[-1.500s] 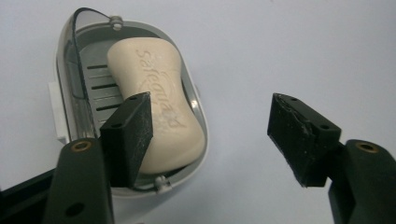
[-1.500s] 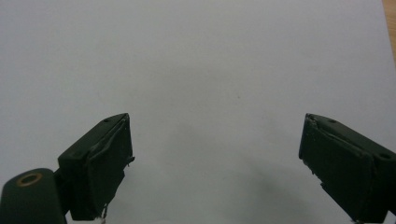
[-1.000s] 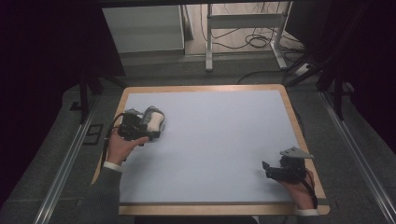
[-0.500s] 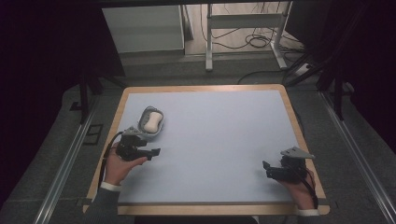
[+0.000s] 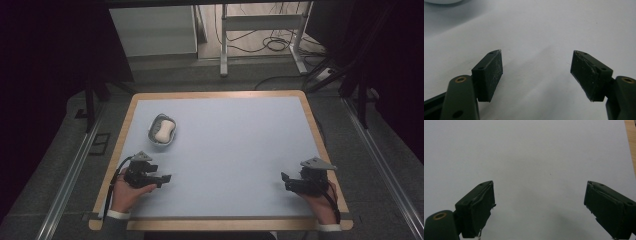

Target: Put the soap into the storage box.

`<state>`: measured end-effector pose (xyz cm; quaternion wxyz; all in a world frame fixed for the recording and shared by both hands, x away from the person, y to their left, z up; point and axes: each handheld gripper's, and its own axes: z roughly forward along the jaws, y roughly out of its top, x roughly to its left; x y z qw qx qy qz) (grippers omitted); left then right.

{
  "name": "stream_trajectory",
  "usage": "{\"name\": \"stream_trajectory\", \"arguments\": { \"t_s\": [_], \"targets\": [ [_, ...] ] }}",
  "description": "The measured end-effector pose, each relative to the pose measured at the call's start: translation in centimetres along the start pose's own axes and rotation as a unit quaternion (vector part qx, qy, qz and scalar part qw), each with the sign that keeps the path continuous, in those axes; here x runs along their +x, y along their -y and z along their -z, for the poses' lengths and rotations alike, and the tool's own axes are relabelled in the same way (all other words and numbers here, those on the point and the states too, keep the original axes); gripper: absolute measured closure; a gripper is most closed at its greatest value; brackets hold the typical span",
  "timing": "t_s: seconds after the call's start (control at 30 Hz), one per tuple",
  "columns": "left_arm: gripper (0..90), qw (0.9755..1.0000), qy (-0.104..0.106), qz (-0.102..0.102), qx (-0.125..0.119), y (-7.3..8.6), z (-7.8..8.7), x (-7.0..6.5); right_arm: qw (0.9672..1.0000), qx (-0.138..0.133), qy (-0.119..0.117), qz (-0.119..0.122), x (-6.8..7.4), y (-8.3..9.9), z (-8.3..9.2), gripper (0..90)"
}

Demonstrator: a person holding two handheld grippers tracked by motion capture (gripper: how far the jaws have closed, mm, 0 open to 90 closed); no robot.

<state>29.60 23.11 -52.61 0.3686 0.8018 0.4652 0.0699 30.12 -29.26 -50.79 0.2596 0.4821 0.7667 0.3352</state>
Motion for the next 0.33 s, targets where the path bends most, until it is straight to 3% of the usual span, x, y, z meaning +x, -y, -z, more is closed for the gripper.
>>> {"name": "stream_trajectory", "arguments": {
  "t_s": [0.33],
  "targets": [
    [25.3, 0.9998, 0.002, 0.010, -0.016, 0.04, 0.17, 0.37, 0.9999, -0.007, -0.002, 0.008, 0.24, -0.13, -0.27, 9.7]
  ]
}}
